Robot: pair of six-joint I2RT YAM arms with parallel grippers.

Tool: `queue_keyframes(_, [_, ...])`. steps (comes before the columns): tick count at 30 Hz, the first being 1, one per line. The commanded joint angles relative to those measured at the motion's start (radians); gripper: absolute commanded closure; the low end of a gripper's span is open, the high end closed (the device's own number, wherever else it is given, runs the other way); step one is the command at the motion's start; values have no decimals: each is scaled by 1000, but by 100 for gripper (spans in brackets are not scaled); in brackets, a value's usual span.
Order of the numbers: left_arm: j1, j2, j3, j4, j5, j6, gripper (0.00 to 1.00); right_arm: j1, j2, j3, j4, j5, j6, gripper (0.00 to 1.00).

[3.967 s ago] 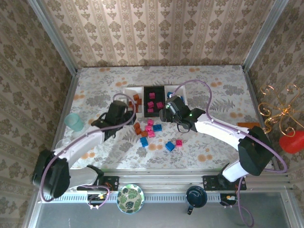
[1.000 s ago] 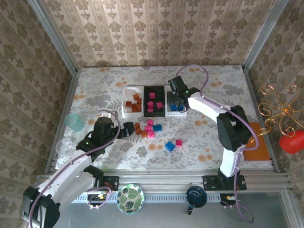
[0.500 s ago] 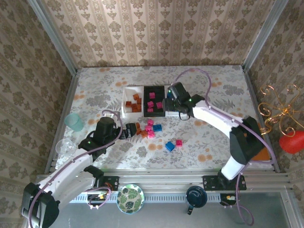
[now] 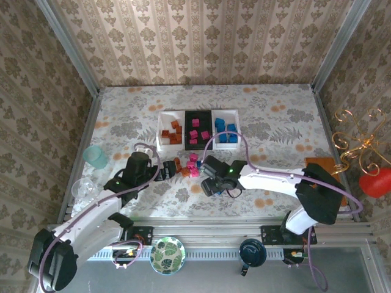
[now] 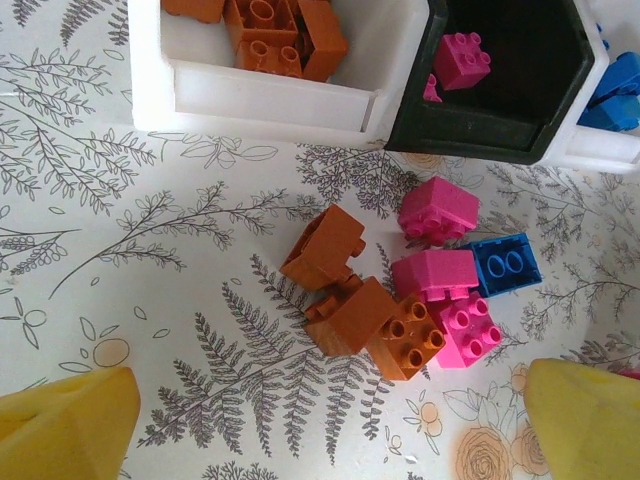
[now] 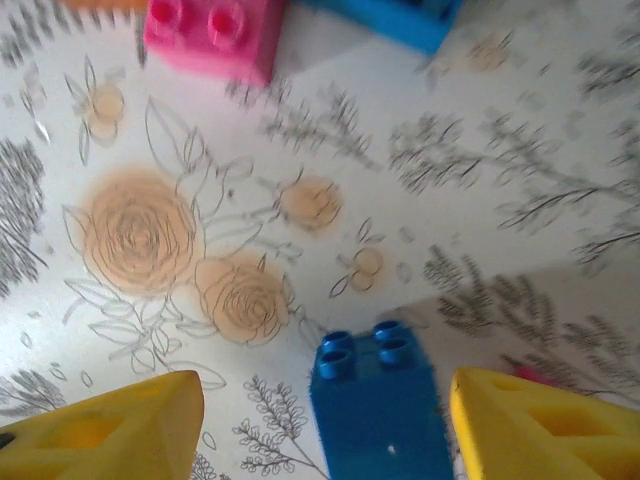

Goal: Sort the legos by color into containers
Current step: Pick up the lego from the bottom-center of the table.

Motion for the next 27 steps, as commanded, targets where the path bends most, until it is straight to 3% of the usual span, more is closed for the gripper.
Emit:
queue_keyframes(1, [-2,4,-9,29,17,-14,0,13,33,12,-37,48,-5,32])
queue_keyframes(8, [-2,-9,-26,30,10,-16,0,22,57,-17,-51,58,5,35])
queue_keyframes(17, [-2,5,-21,41,17,-16,0,23,42,-17,2,-4,-10,66])
queue_keyframes(20, [-2,1,-23,37,20,-15,0,16,-8,-2,5,1,-21,72])
queue_keyframes(27, [-3,-9,-24,37,25,-22,0,-158,-135,86,47,-13,-55,74])
